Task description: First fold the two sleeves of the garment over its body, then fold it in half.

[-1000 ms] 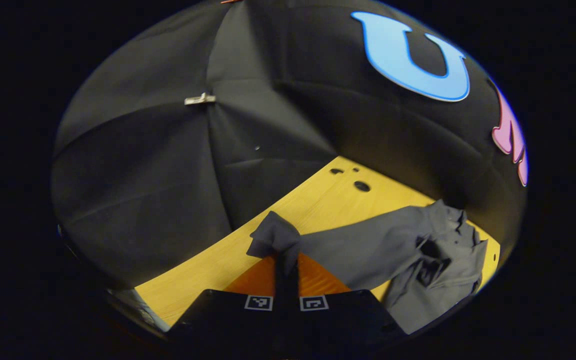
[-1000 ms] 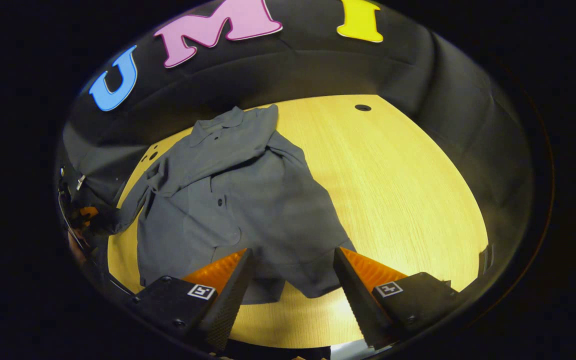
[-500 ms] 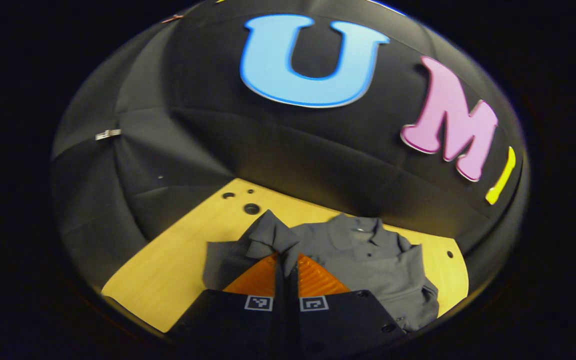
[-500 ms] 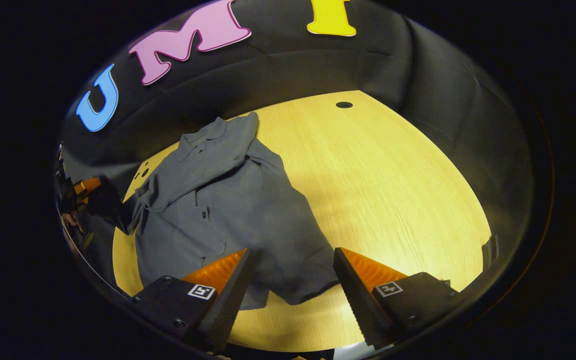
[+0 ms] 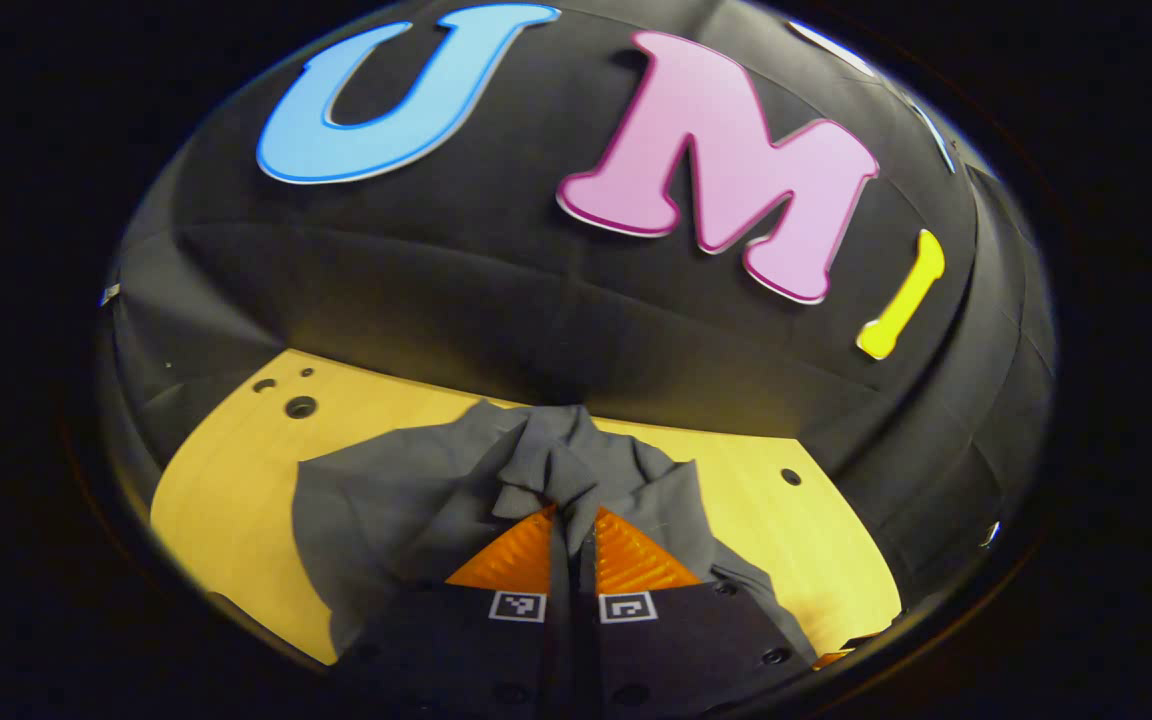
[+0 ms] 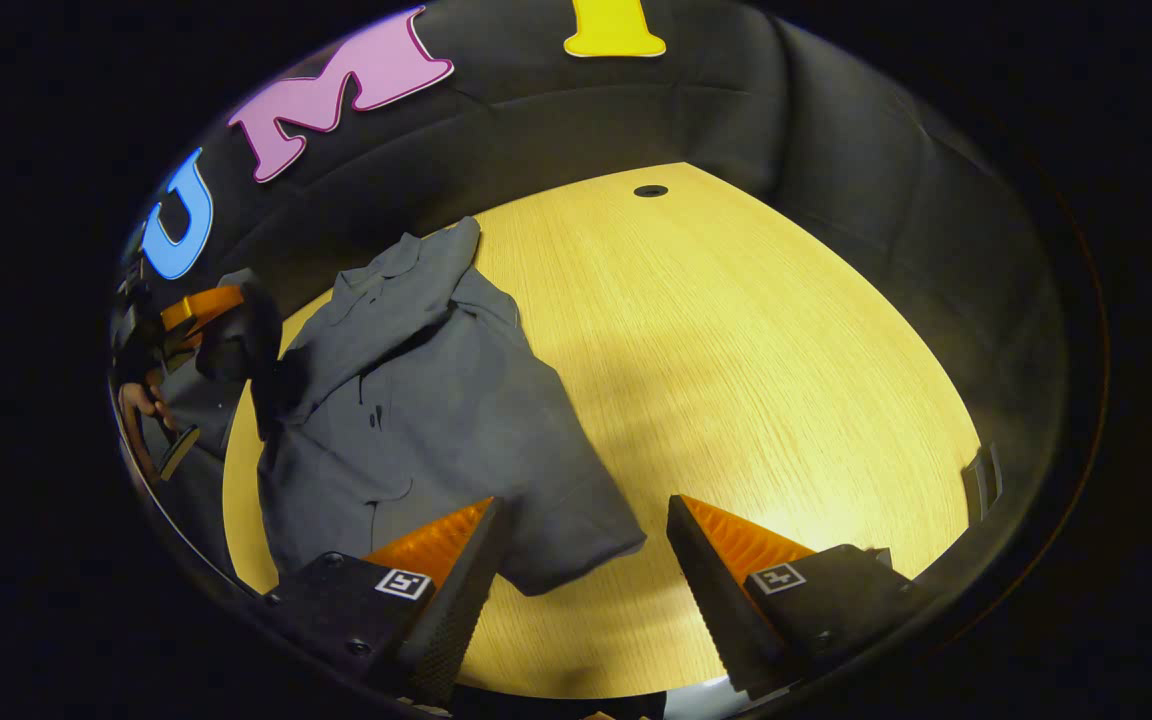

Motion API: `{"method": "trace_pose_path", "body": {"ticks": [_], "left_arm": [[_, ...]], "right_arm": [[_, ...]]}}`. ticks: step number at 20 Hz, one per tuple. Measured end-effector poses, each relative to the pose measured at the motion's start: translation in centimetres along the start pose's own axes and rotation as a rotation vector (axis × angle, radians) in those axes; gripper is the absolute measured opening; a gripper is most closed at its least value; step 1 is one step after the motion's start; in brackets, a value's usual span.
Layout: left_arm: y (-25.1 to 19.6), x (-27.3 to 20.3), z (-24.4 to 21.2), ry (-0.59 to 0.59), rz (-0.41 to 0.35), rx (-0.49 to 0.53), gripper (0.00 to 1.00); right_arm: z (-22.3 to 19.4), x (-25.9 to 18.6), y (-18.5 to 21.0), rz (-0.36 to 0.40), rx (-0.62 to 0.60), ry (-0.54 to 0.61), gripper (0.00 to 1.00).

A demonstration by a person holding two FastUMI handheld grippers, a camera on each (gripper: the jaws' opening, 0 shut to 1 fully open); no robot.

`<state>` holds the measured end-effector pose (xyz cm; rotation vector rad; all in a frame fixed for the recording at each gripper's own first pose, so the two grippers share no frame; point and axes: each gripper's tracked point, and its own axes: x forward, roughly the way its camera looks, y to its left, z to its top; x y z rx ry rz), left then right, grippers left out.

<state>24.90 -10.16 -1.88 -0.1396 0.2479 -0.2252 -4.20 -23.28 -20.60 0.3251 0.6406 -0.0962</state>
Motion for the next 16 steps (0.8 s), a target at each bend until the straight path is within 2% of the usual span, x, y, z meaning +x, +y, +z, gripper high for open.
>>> {"method": "trace_pose_path", "body": {"ticks": [3,7,13,15,16], "left_arm": [[-3.5,2.4,-1.4,0.034,-0.047,0.006,0.05],[-7.5,5.2,-2.9,0.074,-0.098,-0.019,0.05],[-11.0,9.4,-5.5,0.138,-0.123,0.026,0.06],[-11.3,10.3,-6.6,0.156,-0.114,0.059,0.13],[-11.5,10.0,-6.7,0.170,-0.118,0.068,0.25]], "right_arm": [[-0.9,-0.3,-0.8,-0.007,-0.059,0.010,0.99],[-1.8,-0.6,-0.6,0.005,-0.053,0.037,0.99],[0.2,-0.2,-0.2,0.008,-0.022,0.021,0.99],[1.1,0.1,0.1,0.008,0.000,0.010,0.99],[1.4,0.1,0.1,0.006,0.006,0.006,0.99]]}}
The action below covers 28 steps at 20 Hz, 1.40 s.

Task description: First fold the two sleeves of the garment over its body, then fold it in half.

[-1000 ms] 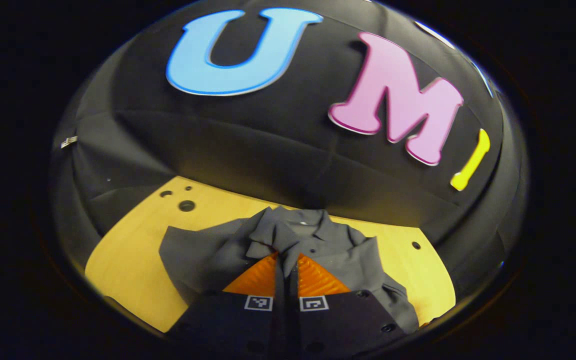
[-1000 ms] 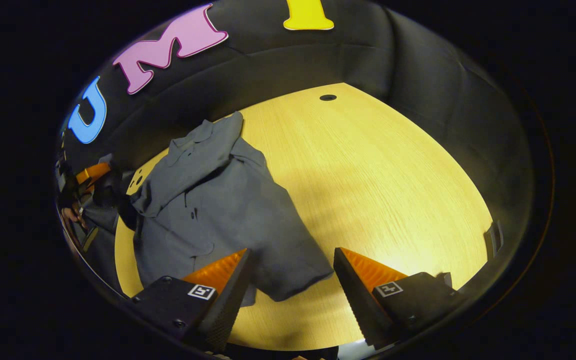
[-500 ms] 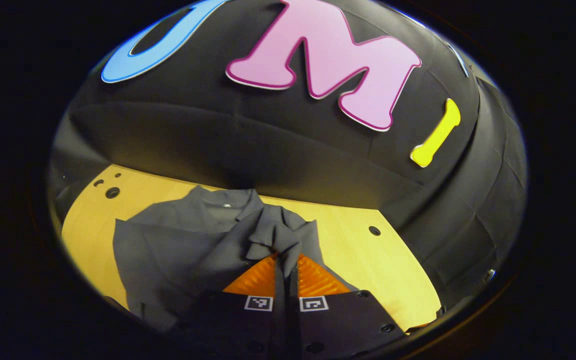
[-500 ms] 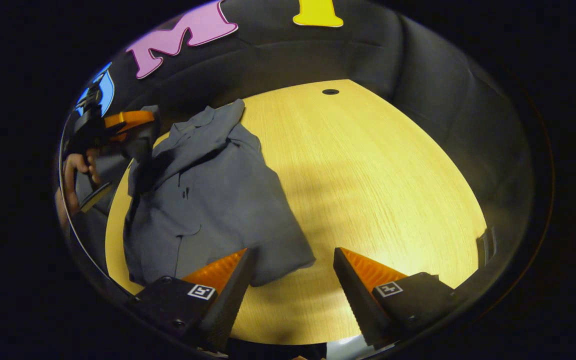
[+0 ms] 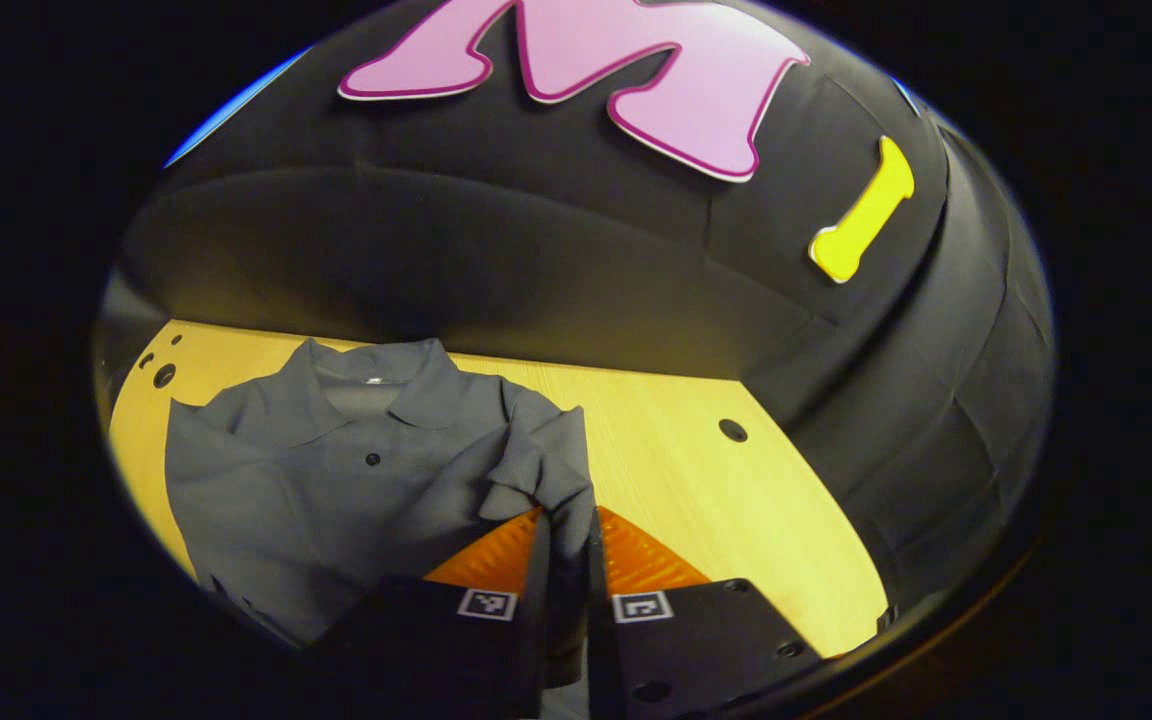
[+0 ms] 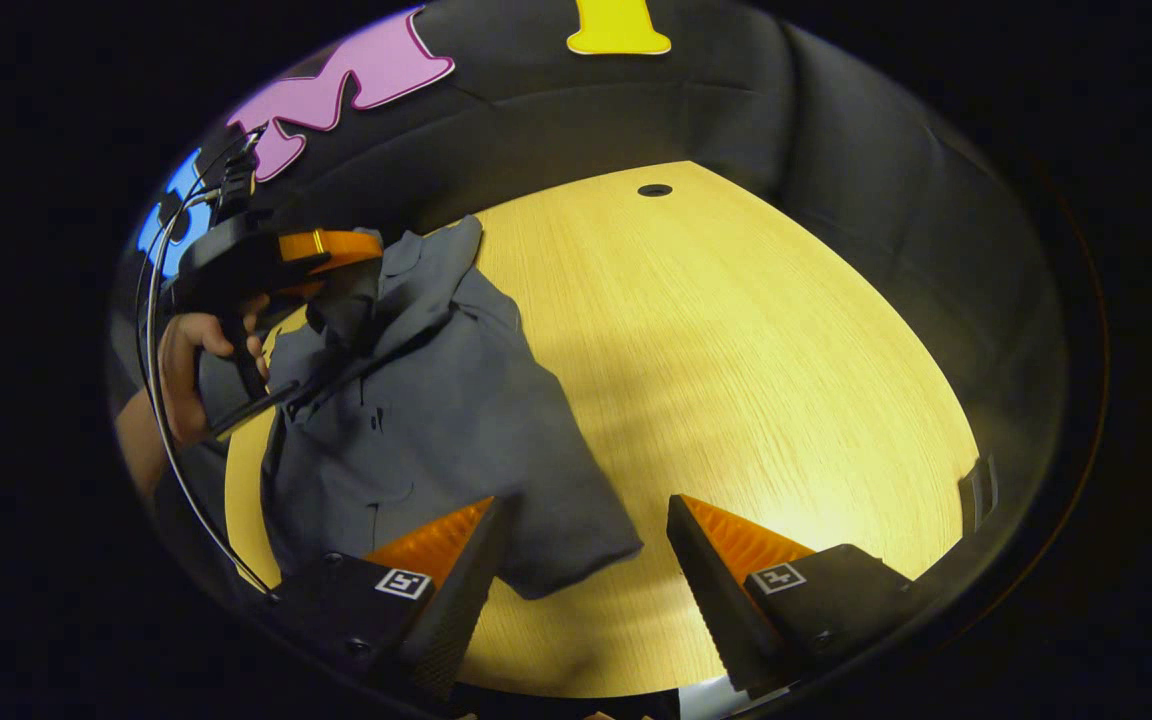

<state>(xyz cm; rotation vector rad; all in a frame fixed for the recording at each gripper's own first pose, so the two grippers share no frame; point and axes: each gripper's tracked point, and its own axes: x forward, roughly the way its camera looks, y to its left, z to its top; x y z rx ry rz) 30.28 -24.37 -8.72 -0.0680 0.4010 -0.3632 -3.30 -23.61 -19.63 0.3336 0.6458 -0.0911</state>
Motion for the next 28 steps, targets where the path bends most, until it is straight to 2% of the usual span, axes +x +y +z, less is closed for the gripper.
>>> {"method": "trace_pose_path", "body": {"ticks": [3,4,6,10,11,12,13,16,17,18,22,25,26,27,28], "left_arm": [[-0.1,-1.1,0.1,-0.003,-0.026,0.003,0.59],[0.7,-2.1,0.4,-0.017,-0.018,0.014,0.76],[2.7,-4.8,0.8,-0.041,0.006,0.049,0.98],[7.5,-11.9,-0.8,-0.061,0.052,0.121,0.96],[8.8,-13.6,-1.9,-0.053,0.069,0.126,0.92],[10.1,-15.5,-3.2,-0.037,0.087,0.123,0.92],[11.6,-17.2,-4.8,-0.020,0.108,0.114,0.96],[14.8,-21.7,-10.9,0.061,0.171,0.062,0.96],[15.8,-23.0,-12.9,0.088,0.197,0.048,0.92],[17.1,-24.2,-14.9,0.115,0.229,0.027,0.96],[21.5,-28.0,-21.1,0.190,0.348,-0.064,0.96],[23.7,-29.3,-23.9,0.215,0.416,-0.115,0.96],[24.2,-29.4,-24.6,0.223,0.434,-0.129,1.00],[24.6,-29.7,-25.3,0.230,0.449,-0.140,0.96],[24.8,-29.9,-25.8,0.237,0.457,-0.147,0.96]], "right_arm": [[0.1,0.4,-0.1,-0.003,-0.001,0.010,0.99],[0.2,0.5,-0.1,-0.004,-0.006,0.017,0.99],[0.5,0.9,0.2,0.005,-0.014,0.028,0.99],[0.3,2.1,0.6,0.014,-0.023,0.062,0.99],[0.3,2.6,0.9,0.020,-0.023,0.075,0.99],[0.2,3.0,1.2,0.029,-0.023,0.085,0.99],[0.2,3.6,1.5,0.036,-0.028,0.097,0.99],[-1.2,5.0,2.2,0.054,-0.064,0.161,0.99],[-1.7,5.5,2.4,0.055,-0.080,0.181,0.99],[-2.2,5.6,2.5,0.052,-0.094,0.196,0.99],[-2.8,5.8,3.4,0.053,-0.149,0.221,0.99],[-3.3,5.9,4.4,0.059,-0.166,0.239,0.99],[-3.5,5.8,4.5,0.048,-0.179,0.243,0.99],[-3.7,5.9,4.5,0.030,-0.197,0.244,0.99],[-3.8,6.0,4.6,0.010,-0.220,0.244,0.99]]}}
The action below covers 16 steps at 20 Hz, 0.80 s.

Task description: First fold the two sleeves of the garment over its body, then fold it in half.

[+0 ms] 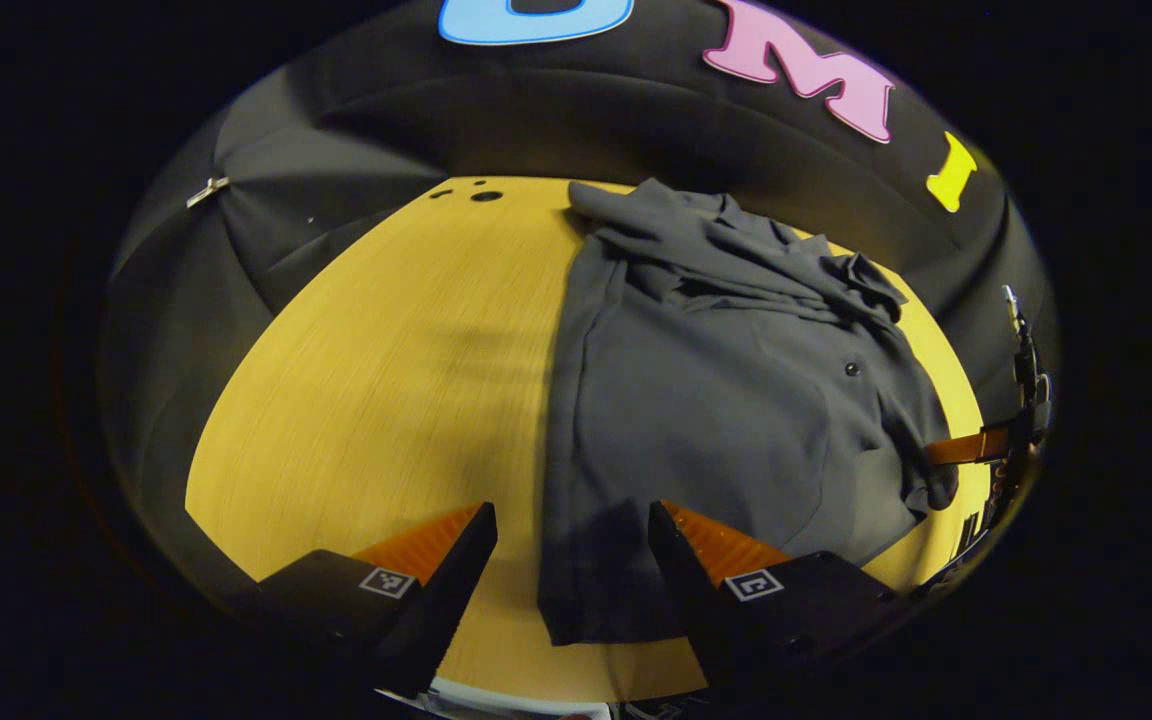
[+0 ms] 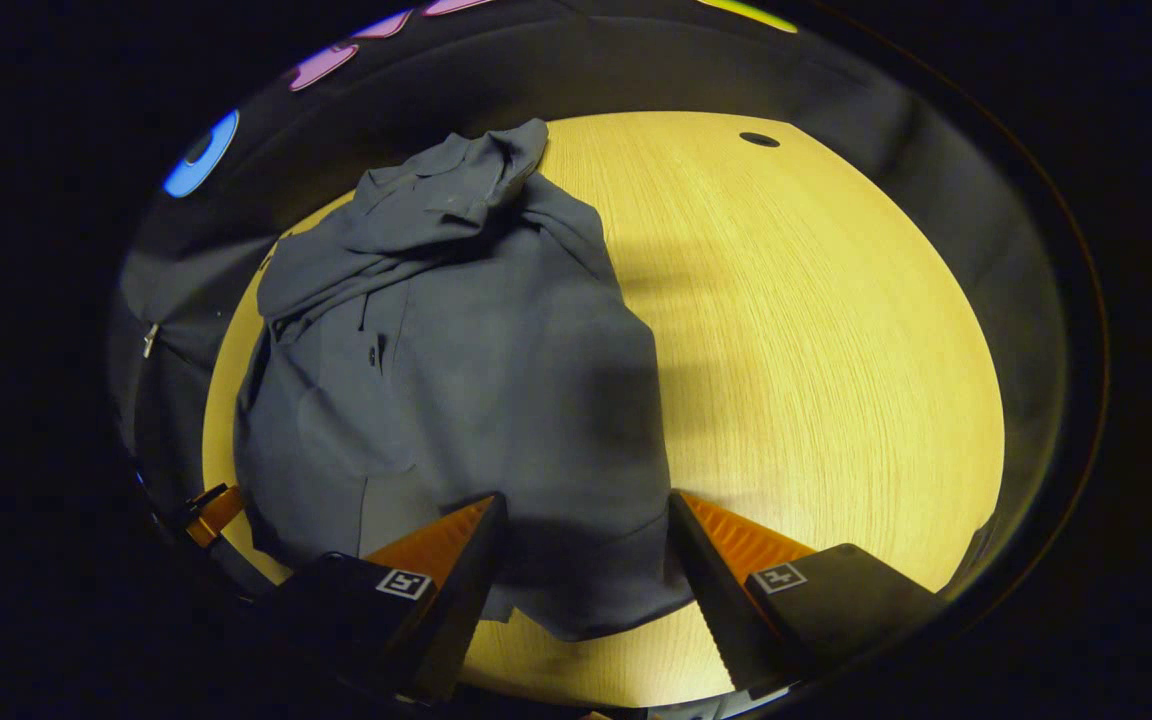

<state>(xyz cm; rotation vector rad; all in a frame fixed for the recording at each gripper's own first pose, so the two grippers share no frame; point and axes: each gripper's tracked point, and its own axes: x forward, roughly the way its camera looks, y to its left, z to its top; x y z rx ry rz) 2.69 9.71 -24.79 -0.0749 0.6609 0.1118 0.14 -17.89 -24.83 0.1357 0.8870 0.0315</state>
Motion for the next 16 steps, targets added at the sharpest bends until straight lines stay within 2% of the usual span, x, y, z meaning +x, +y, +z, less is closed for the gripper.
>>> {"method": "trace_pose_path", "body": {"ticks": [4,6,7,8,9,11,12,13,14,15,16], "left_arm": [[-1.5,0.0,-1.4,0.020,-0.024,-0.005,0.96],[-1.3,0.4,-2.1,0.044,-0.007,0.003,0.96],[-1.3,0.5,-2.3,0.044,0.004,0.017,0.97],[-1.4,0.6,-2.4,0.046,0.015,0.040,0.97],[-1.4,0.8,-2.7,0.060,0.031,0.071,0.97],[-2.5,0.9,-2.6,0.072,0.008,0.109,0.97],[-2.7,1.1,-2.7,0.080,0.004,0.127,0.88],[-3.1,1.1,-2.5,0.085,-0.006,0.137,0.80],[-3.4,1.2,-2.4,0.090,-0.015,0.143,0.63],[-3.6,1.2,-2.4,0.092,-0.025,0.145,0.63],[-3.9,1.3,-2.4,0.086,-0.036,0.144,0.46]], "right_arm": [[-0.5,0.3,0.8,-0.074,-0.096,0.012,0.97],[-0.6,0.5,1.8,-0.065,-0.098,0.020,0.96],[-0.5,0.5,2.1,-0.067,-0.097,0.022,0.77],[-0.7,0.6,2.2,-0.067,-0.092,0.033,0.65],[-0.6,0.5,2.3,-0.068,-0.093,0.040,0.59],[-1.1,1.3,2.8,-0.041,-0.087,0.057,0.56],[-0.5,0.6,3.1,-0.026,-0.080,0.053,0.37],[-0.6,0.7,3.3,-0.018,-0.069,0.056,0.32],[-0.7,0.7,3.6,0.001,-0.066,0.054,0.16],[-0.6,0.8,3.9,0.028,-0.079,0.046,0.12],[-0.7,0.6,4.1,0.049,-0.093,0.048,0.07]]}}
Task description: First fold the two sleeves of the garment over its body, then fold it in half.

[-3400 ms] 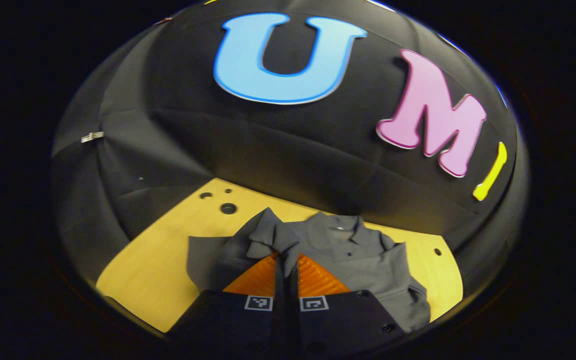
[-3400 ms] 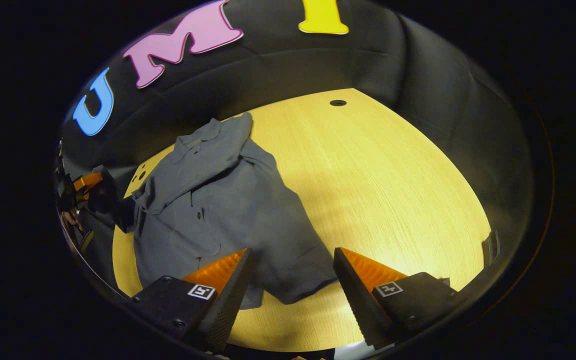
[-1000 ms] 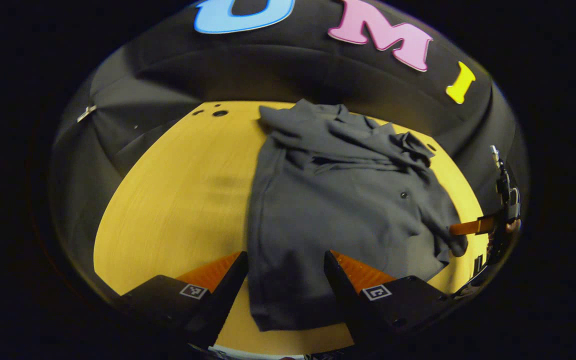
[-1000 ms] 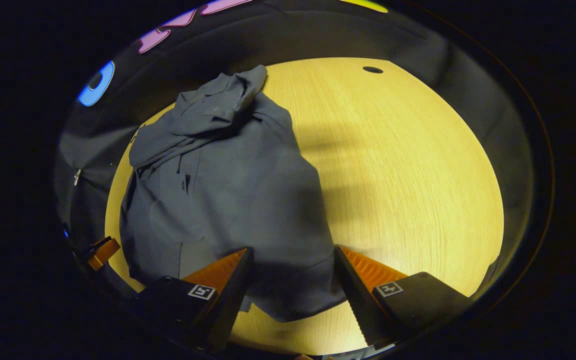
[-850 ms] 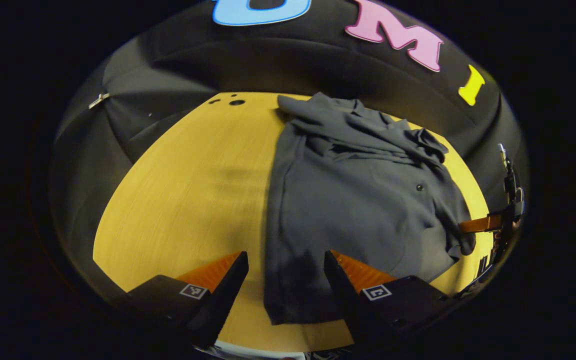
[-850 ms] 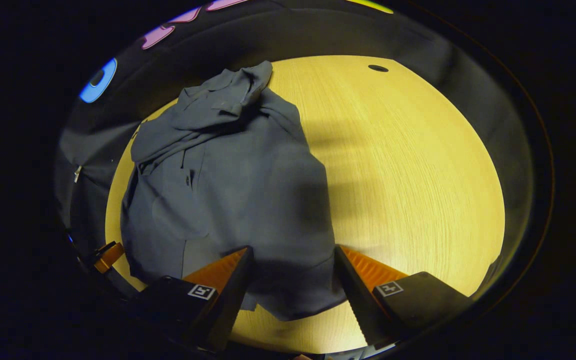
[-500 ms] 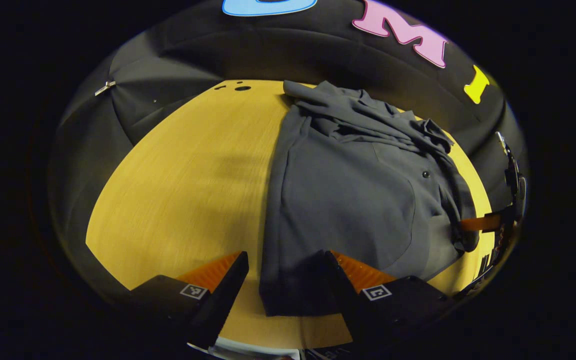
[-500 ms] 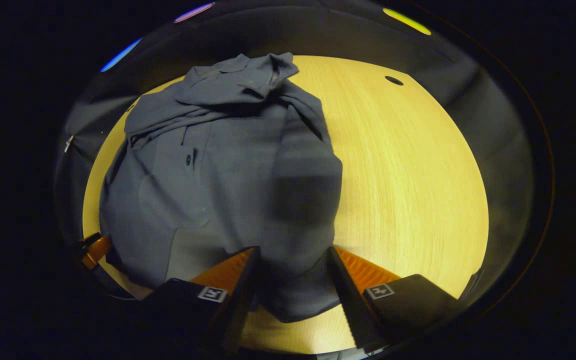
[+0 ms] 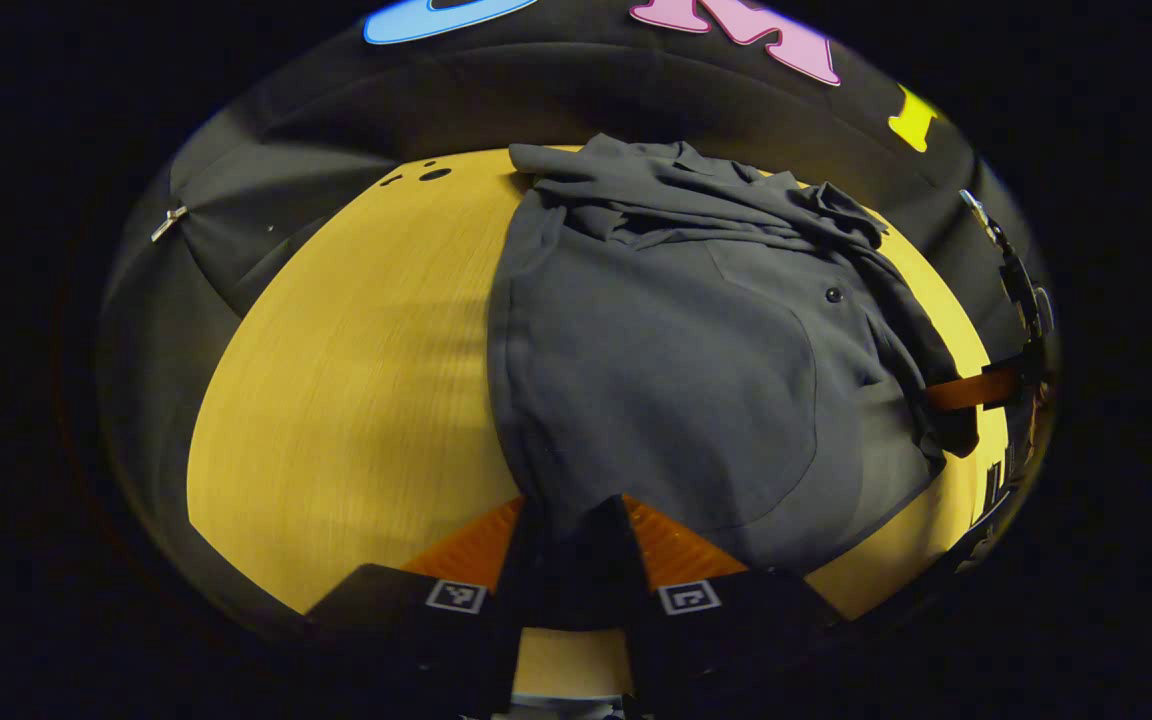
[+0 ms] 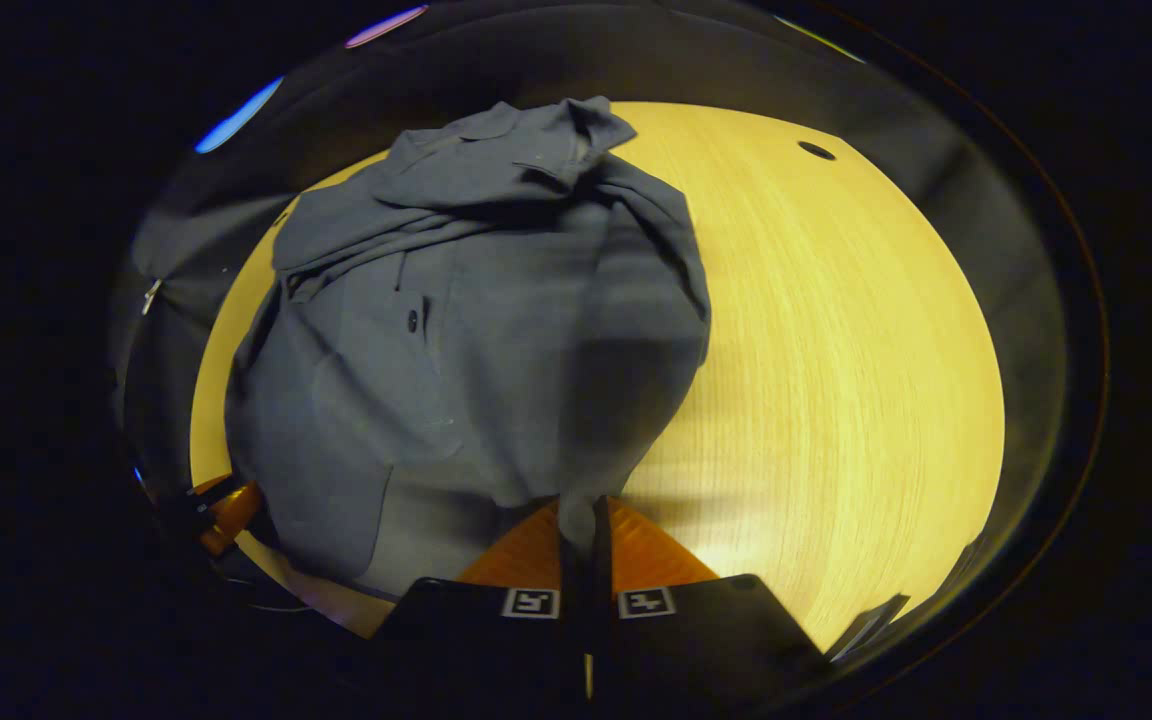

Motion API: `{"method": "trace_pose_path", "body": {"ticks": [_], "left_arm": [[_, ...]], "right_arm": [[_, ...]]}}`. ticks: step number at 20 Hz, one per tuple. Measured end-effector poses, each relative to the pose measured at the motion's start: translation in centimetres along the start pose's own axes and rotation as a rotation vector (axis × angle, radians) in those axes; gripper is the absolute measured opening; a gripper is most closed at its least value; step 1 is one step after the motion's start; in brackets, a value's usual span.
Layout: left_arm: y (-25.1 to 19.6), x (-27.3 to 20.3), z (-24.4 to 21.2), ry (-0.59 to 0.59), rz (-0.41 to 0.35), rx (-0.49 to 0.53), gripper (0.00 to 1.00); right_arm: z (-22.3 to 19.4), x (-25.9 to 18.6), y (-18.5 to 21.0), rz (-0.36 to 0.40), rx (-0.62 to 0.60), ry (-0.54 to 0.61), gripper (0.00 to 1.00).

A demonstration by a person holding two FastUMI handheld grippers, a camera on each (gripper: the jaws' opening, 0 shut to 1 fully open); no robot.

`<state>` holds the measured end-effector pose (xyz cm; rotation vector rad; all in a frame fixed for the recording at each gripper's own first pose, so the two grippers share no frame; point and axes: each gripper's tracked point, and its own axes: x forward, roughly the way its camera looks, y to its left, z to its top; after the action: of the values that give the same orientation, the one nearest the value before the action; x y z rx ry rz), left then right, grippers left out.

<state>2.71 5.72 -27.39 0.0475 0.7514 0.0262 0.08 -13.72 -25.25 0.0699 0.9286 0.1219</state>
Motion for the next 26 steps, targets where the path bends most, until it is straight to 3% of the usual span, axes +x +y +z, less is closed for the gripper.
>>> {"method": "trace_pose_path", "body": {"ticks": [1,4,6,10,16,26], "left_arm": [[-0.5,0.1,0.4,-0.014,-0.019,-0.006,0.39],[-1.1,0.2,0.8,-0.013,-0.044,-0.009,0.06],[-0.9,-0.3,1.5,-0.015,-0.058,-0.020,0.06],[-2.0,-3.4,6.4,-0.130,-0.117,-0.077,0.06],[-2.5,-6.1,14.0,-0.268,-0.167,-0.129,0.06],[0.0,-5.3,25.5,-0.436,-0.157,-0.226,0.06]], "right_arm": [[0.2,-0.2,0.2,0.022,-0.017,0.000,0.06],[0.6,-0.1,0.3,0.044,0.013,-0.008,0.06],[1.3,-0.7,0.7,0.065,0.034,-0.042,0.06],[3.1,-2.7,1.2,0.112,0.052,-0.110,0.06],[8.7,-5.4,2.0,0.176,0.087,-0.236,0.06],[19.3,-6.0,3.4,0.224,0.116,-0.381,0.06]]}}
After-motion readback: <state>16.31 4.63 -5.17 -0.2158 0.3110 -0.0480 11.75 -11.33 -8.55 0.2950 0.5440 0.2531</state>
